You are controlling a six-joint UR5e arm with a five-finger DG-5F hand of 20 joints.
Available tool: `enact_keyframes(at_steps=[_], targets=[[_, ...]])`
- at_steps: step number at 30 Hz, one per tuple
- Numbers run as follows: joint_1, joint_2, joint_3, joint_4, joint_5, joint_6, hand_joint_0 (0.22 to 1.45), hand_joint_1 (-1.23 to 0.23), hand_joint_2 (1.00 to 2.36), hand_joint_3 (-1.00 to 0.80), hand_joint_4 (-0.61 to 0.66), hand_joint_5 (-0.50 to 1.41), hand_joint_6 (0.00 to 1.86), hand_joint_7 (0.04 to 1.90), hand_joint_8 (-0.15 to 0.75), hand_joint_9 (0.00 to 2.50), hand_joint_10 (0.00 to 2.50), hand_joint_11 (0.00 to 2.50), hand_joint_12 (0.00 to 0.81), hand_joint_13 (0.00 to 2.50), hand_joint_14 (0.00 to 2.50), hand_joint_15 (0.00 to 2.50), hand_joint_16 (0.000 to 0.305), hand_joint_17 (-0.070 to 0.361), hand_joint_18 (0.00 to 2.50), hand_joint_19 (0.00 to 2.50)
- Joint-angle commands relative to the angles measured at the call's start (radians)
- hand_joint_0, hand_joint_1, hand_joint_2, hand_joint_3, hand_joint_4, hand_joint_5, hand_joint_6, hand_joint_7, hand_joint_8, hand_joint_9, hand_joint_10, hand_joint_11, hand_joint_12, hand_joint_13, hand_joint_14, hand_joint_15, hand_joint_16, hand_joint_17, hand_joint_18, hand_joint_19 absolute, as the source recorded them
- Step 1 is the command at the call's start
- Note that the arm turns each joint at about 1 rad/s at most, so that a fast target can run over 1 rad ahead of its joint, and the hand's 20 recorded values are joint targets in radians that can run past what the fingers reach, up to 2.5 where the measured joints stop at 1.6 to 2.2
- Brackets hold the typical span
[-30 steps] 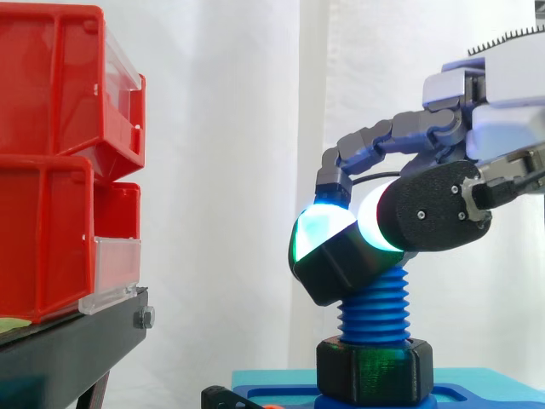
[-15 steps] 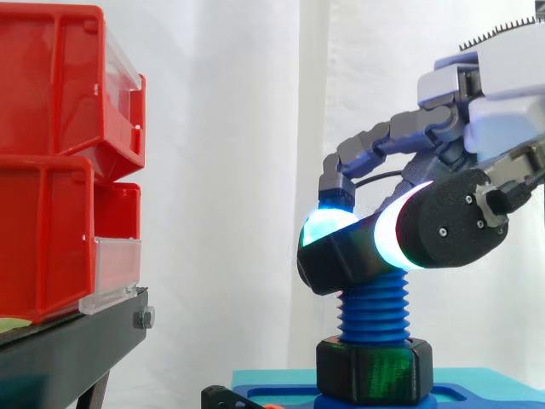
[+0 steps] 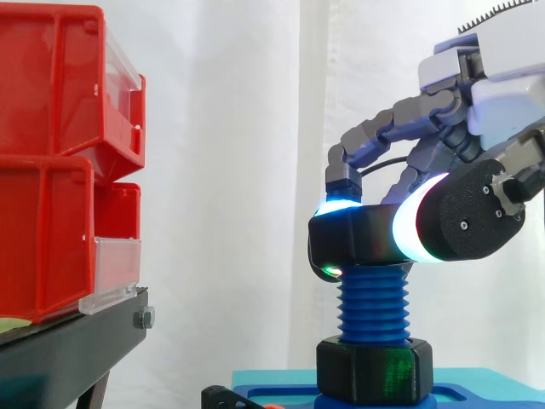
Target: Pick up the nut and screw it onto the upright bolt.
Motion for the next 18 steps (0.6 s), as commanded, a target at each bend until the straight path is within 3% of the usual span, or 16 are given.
enact_keyframes(at_steps=[1,18], targets=[[0.000,0.000,0.000,-0.004,0.001,-0.001,0.59,-0.72,1.00,-0.50,0.30,-0.14,0.50,1.27,0.355,0.81,0.01,0.34,0.434,0.76,0.00,0.12,0.045,0.101,0.50,0.41],[0.001,-0.001,0.000,0.006,-0.006,0.000,0.59,-0.72,1.00,-0.50,0.31,-0.14,0.50,1.27,0.353,0.80,0.01,0.34,0.434,0.77,0.00,0.12,0.045,0.100,0.50,0.41]])
